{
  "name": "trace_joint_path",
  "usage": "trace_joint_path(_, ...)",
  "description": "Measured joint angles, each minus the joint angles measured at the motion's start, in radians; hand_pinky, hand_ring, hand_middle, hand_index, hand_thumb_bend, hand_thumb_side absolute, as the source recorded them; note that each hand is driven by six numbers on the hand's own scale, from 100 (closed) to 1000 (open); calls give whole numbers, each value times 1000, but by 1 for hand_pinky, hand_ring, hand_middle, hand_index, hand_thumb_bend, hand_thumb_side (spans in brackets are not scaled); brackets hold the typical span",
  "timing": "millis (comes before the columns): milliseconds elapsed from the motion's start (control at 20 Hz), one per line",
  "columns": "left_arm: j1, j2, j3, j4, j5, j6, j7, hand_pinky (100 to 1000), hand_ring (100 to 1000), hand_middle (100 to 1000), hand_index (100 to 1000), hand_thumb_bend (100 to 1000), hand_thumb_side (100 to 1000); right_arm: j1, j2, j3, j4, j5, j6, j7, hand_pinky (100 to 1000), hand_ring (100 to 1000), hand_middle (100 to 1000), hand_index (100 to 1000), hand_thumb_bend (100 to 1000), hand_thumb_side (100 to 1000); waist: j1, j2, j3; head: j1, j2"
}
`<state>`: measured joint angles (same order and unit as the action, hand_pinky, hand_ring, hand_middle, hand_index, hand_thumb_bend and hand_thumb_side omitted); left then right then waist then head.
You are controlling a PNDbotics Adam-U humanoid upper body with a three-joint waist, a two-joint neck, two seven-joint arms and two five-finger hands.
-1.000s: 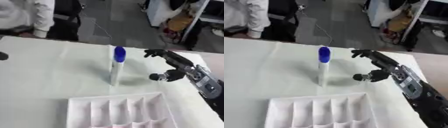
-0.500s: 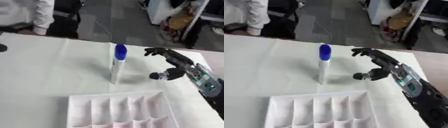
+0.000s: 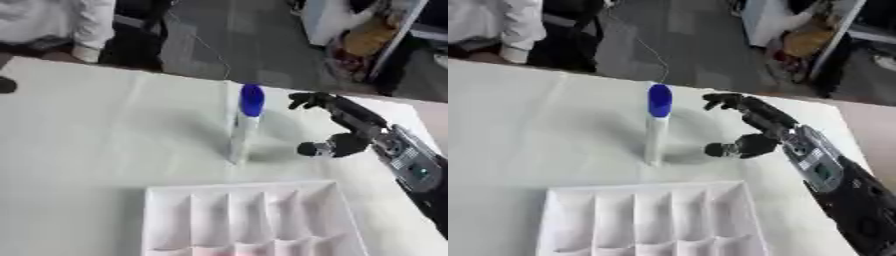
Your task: Pick up objects on the table and place them in the box.
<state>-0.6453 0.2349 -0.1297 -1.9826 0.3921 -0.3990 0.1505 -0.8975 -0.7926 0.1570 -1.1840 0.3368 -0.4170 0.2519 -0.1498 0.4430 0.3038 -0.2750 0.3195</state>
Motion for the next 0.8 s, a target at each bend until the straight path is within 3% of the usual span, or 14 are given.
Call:
trace_joint_path(200,-8,-12,-1,0,0,-5,-4,599,586,712,861,589,991,-41,25,-3,44,19,11,-3,848,947,773,968,759,784,1,7,9,-33,-41)
trace_joint_path(550,-18,-30,-6,0,0,-10,-10,601,588,713,861,588,990,-93,84,-11,133,84,12,-31,851,947,777,964,760,788,6,14,14,-250,-106)
trace_joint_path(800,-26,-36,-7,0,5,-13,-13,603,591,714,861,588,990,-120,109,-6,164,135,5,-33,857,952,784,967,759,792,7,19,18,-329,-121)
